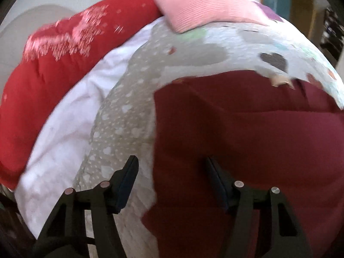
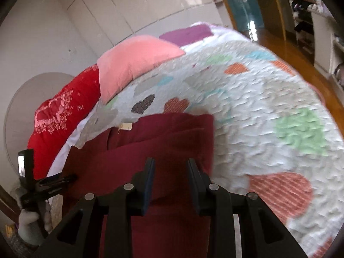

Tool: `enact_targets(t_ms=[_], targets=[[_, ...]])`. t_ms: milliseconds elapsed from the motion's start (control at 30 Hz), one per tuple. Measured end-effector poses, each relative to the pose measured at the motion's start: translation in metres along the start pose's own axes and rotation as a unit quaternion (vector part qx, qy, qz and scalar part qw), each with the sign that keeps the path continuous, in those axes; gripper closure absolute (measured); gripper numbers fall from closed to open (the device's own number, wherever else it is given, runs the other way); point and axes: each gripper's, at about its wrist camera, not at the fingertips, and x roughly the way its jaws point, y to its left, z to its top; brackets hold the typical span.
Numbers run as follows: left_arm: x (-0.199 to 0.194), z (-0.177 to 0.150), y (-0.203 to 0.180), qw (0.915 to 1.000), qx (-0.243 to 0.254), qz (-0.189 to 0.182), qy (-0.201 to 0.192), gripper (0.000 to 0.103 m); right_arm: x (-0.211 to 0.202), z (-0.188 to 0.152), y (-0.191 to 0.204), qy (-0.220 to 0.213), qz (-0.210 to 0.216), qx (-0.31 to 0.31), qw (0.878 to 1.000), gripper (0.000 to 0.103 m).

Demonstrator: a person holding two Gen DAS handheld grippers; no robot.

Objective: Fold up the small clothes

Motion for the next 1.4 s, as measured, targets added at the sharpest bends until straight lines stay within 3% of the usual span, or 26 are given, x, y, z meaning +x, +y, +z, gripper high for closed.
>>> enact_targets(t_ms=[100,267,433,567,667,833,967,1100,1300,1400], targets=[[0.009,0.001,0.022,0.9974,-0.057,-0.042,0.012,0.026,0.026,0.003,-0.011,0.02,0.004,0.027,0.999,0.071],[0.009,-0.007,0.045,0.9914,-0.097,-0.087,0.017,0.022,0.024,0.004,-0.024,-0.004,-0.043,0.042,0.998,0.082],[-0.023,-0.036,0.058,0.9905,-0.096,-0.098,-0.005,0.022,-0.016,-0.017,-0.002,-0.03,-0.092,-0.025,0.995,0.068],[-0.036,-0.067,0.057,0.9876,-0.095,-0.125,0.007,0.022,-0.031,-0.053,-0.01,0.014,-0.084,-0.011,0.996,0.068],[-0.037,-0.096,0.052,0.9844,-0.095,-0.143,0.036,0.022,-0.041,-0.085,-0.031,0.035,-0.052,0.051,0.997,0.068],[-0.054,-0.135,0.046,0.9872,-0.072,-0.14,0.028,0.022,-0.069,-0.126,-0.047,0.019,0.005,0.112,0.993,0.066],[-0.066,-0.158,0.053,0.9818,-0.081,-0.169,0.031,0.022,-0.086,-0.145,-0.046,0.033,0.025,0.113,0.993,0.066],[-0.08,-0.181,0.058,0.9729,-0.082,-0.213,0.035,0.022,-0.095,-0.163,-0.049,0.062,0.073,0.143,0.985,0.066],[-0.098,-0.214,0.065,0.9627,-0.086,-0.253,0.042,0.051,-0.11,-0.197,-0.043,0.084,0.127,0.137,0.979,0.066],[-0.102,-0.228,0.068,0.9546,-0.104,-0.275,0.046,0.053,-0.113,-0.212,-0.044,0.102,0.157,0.148,0.971,0.066]])
